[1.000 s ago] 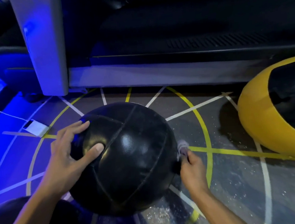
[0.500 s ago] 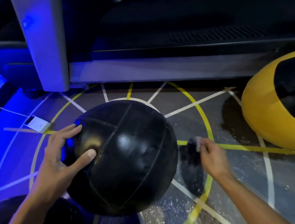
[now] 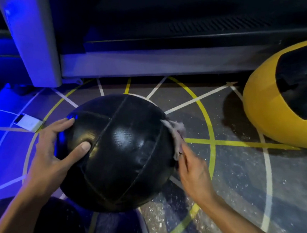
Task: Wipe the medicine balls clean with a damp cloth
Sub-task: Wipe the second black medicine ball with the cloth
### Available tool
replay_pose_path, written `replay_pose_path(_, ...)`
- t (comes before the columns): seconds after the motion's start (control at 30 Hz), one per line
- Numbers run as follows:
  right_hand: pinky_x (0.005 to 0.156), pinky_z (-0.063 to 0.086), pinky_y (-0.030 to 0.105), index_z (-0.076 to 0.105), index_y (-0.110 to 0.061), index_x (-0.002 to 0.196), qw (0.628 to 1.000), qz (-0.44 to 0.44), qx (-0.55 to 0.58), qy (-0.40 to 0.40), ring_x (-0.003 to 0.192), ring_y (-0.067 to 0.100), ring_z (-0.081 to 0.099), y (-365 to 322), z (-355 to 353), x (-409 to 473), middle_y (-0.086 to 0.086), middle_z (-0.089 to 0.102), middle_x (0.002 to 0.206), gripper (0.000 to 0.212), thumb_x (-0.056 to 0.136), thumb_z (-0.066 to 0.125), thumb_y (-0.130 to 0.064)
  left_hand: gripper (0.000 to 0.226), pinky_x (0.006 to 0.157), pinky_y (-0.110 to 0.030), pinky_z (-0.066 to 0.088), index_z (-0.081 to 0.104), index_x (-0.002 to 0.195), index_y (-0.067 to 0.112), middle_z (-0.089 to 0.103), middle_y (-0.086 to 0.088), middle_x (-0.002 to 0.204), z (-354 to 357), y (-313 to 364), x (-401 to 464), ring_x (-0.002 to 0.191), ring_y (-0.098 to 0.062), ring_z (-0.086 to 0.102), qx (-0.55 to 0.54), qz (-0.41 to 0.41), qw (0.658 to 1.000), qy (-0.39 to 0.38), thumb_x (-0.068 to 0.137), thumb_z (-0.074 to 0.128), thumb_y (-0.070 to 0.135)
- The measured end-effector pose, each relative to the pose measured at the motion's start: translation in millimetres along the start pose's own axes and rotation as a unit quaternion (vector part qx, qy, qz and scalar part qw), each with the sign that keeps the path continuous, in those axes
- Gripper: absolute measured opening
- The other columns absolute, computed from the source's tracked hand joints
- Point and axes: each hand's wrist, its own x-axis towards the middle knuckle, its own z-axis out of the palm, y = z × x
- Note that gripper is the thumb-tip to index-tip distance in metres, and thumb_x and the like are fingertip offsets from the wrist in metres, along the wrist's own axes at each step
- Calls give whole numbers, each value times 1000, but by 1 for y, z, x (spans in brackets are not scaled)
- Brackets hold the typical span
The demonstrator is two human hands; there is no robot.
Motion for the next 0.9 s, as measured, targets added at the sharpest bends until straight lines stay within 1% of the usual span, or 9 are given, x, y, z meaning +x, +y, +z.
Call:
replay_pose_path(0.1, 75, 56, 42, 66, -17, 126, 984, 152, -88, -23, 76, 22, 68, 31, -11, 20, 11, 75, 99, 27, 106, 47, -13, 62, 112, -8, 29, 53, 123, 66, 50, 29, 138, 2, 6, -4, 140, 0, 41, -4, 3, 1000, 0, 66, 72, 80)
replay_pose_path(0.2, 66, 47, 38, 62, -14, 121, 969, 98, -221, -56, 79, 35, 67, 29, -31, 48, 13, 70, 90, 23, 103, 48, -8, 64, 114, -11, 29, 53, 124, 65, 51, 21, 140, -2, 1, -8, 142, 2, 40, -3, 0, 1000, -6, 65, 69, 86)
replay_pose_path(0.33, 84, 54, 37, 65, -12, 122, 856, 95, -440, -254, 106, 35, 70, 1, -51, 89, 17, 71, 114, 31, 94, 55, -5, 67, 119, -32, 32, 53, 125, 63, 49, 18, 142, -3, 2, -13, 144, -10, 41, 0, 6, 1000, -6, 64, 73, 82)
replay_pose_path(0.4, 77, 56, 35, 71, -15, 104, 878, 71, -410, -238, 94, 33, 73, -14, -64, 103, 15, 74, 98, 22, 88, 61, -4, 64, 120, -42, 30, 53, 125, 63, 49, 17, 142, -2, 1, -13, 144, -12, 40, 7, 11, 1000, -6, 66, 75, 71)
replay_pose_path(0.53, 71, 49, 23, 74, -23, 96, 985, -12, -171, -34, 75, 14, 66, -26, -78, 106, -11, 71, 80, 27, 99, 50, -11, 61, 120, -39, 28, 52, 125, 64, 49, 19, 141, 0, 2, -13, 144, -10, 39, 13, 10, 1000, -3, 68, 73, 60)
replay_pose_path(0.6, 78, 48, 24, 76, -29, 109, 998, -22, -52, -6, 89, 3, 65, -30, -72, 96, -20, 73, 95, 32, 101, 50, -12, 62, 120, -41, 28, 52, 126, 64, 48, 21, 142, 1, 2, -13, 144, -11, 39, 10, 7, 1000, 2, 68, 73, 62)
replay_pose_path(0.7, 72, 45, 14, 75, -26, 109, 981, 22, 192, -14, 76, -8, 57, -38, -47, 74, -24, 68, 84, 30, 104, 51, -7, 65, 121, -47, 28, 52, 127, 63, 47, 21, 142, 4, 4, -13, 144, -13, 39, 14, 8, 1000, 6, 67, 72, 80)
replay_pose_path(0.8, 93, 48, 20, 69, -30, 124, 981, 12, 189, -48, 104, -7, 63, -30, -21, 65, -26, 70, 112, 26, 102, 61, -19, 66, 121, -48, 28, 51, 126, 64, 48, 22, 142, 7, 10, -13, 144, -14, 39, 19, 9, 1000, 8, 66, 69, 85)
replay_pose_path(0.9, 117, 39, 39, 65, -33, 135, 983, 56, 150, -93, 128, -1, 56, -24, -13, 94, -27, 64, 131, 39, 97, 59, -42, 63, 121, -43, 27, 51, 124, 64, 47, 24, 142, 10, 16, -16, 142, -14, 39, 34, 15, 999, 6, 66, 74, 67)
